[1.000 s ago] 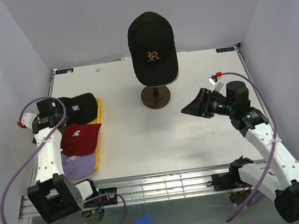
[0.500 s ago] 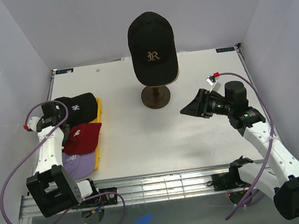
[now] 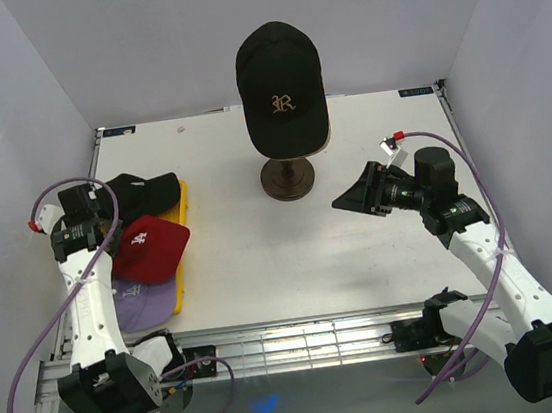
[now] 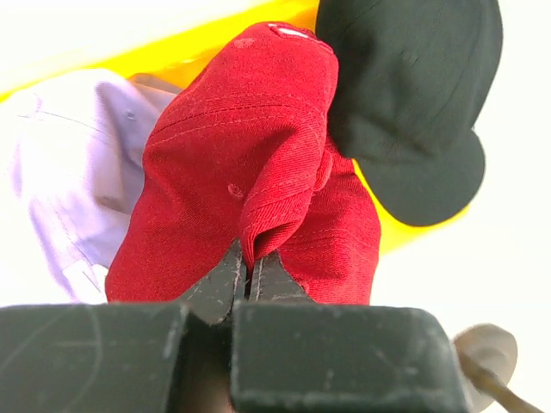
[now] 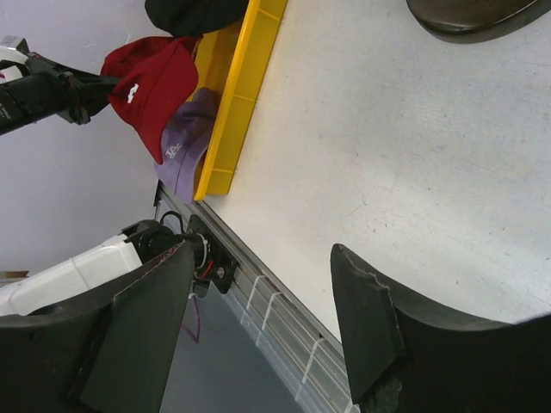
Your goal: Stack the hats
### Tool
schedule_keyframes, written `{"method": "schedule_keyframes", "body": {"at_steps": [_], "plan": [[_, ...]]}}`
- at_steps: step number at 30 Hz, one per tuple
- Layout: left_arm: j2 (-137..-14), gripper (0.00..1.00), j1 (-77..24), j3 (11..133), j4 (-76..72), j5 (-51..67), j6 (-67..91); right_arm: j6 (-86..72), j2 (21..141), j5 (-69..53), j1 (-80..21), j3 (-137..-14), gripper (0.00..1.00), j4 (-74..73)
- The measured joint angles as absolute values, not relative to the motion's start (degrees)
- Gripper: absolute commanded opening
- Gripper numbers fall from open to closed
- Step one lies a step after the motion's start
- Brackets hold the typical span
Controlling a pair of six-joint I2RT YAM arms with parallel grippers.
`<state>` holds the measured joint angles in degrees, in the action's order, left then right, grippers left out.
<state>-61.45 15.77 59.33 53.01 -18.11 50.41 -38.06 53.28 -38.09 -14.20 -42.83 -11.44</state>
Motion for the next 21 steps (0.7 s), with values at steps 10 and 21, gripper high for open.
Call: {"method": "schedule_keyframes", "body": {"at_steps": [10, 21], "plan": [[-56.12, 0.0, 15.77, 63.79, 57.39, -11.16, 51.62, -38.83, 54.48, -39.86, -14.2, -46.17, 0.7, -12.01], [-54.33, 0.0, 15.77, 67.9, 64.79, -11.6, 55.4, -40.14, 54.92, -41.34, -14.2, -46.28, 0.69, -12.01]]}}
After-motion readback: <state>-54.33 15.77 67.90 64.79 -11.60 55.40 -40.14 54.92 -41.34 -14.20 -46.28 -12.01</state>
